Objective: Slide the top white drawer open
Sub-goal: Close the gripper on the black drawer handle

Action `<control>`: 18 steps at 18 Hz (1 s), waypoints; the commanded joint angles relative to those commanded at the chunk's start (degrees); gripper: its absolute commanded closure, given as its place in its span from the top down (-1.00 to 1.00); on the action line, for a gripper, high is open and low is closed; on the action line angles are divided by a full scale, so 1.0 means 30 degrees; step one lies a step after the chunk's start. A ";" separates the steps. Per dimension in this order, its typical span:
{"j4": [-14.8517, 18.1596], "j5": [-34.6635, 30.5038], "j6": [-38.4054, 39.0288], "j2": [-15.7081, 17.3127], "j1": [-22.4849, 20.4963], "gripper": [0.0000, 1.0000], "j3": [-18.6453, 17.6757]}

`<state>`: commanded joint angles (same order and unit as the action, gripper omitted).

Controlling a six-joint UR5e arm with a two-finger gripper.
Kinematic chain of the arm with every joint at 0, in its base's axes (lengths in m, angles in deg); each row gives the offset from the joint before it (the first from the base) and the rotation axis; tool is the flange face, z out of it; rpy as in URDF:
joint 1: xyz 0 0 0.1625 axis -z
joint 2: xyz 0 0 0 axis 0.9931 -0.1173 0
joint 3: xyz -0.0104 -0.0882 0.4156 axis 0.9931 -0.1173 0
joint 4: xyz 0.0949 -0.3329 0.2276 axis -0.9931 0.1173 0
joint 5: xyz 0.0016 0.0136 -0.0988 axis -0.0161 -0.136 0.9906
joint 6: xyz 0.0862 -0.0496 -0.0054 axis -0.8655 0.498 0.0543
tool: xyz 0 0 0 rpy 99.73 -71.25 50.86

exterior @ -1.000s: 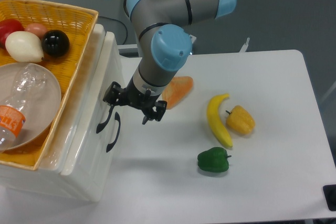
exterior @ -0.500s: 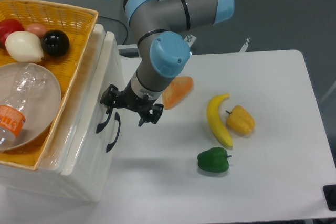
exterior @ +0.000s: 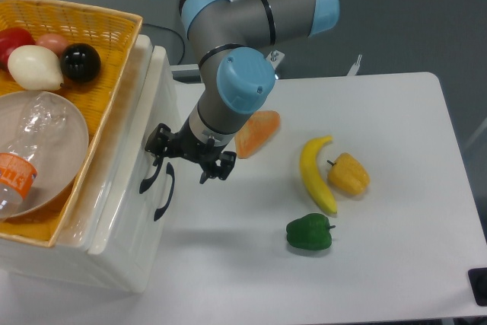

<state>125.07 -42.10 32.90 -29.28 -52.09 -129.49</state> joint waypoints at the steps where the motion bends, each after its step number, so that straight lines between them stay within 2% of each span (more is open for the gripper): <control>1: 0.0000 -0.0001 0.0000 0.0000 0.0001 0.91 0.0000; 11: -0.0030 -0.0088 -0.0088 0.0088 0.0059 0.78 -0.0029; 18: -0.0030 -0.0147 -0.0088 0.0205 0.0323 0.51 -0.0029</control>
<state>124.98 -42.54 32.63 -28.67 -51.12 -129.58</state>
